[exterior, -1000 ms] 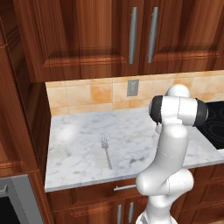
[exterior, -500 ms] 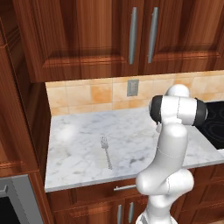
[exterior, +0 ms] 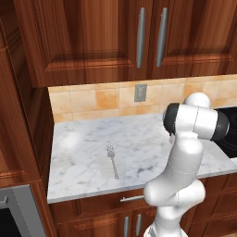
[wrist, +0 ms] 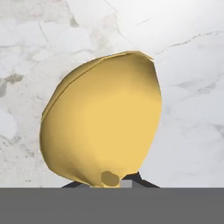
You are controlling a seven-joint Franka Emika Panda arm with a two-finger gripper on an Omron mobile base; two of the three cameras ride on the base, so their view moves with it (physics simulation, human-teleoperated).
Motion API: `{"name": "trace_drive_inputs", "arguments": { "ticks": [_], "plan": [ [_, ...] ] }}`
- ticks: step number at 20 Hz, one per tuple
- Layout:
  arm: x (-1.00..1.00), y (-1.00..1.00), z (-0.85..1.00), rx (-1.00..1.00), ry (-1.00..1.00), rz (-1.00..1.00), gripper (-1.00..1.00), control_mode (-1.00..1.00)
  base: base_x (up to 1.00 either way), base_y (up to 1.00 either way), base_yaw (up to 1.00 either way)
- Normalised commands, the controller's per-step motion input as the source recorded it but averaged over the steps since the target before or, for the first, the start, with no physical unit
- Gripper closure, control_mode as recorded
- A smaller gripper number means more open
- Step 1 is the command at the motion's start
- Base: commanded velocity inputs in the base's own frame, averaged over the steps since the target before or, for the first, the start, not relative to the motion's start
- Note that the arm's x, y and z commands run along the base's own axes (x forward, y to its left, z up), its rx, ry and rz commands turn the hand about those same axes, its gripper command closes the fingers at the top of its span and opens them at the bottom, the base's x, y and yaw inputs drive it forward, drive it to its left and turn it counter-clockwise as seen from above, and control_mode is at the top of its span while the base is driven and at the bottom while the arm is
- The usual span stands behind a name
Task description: Take the fork and place it on the left side of the plate. Then take the spoon and place it on the right side of the plate. Make sure they're directly next to the plate.
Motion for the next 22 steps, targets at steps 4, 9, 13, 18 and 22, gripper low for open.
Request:
{"name": "trace_drive_inputs", "arguments": {
  "ticks": [4,9,13,18,22],
  "plan": [
    [-0.84,0.0,0.16,0.0,-0.13,-0.01,1.0,-1.0,0.0,0.0,0.0],
    [-0.94,0.02,0.5,0.0,-0.11,-0.03,1.0,-1.0,0.0,0.0,0.0],
    [-0.83,0.0,0.97,0.0,0.0,-0.08,1.0,-1.0,0.0,0.0,0.0],
    [-0.57,0.04,1.0,0.0,0.0,-0.09,1.0,-1.0,0.0,0.0,0.0],
    [-0.57,0.07,1.0,0.04,0.01,-0.1,1.0,-1.0,0.0,0.0,0.0]
  ]
}}
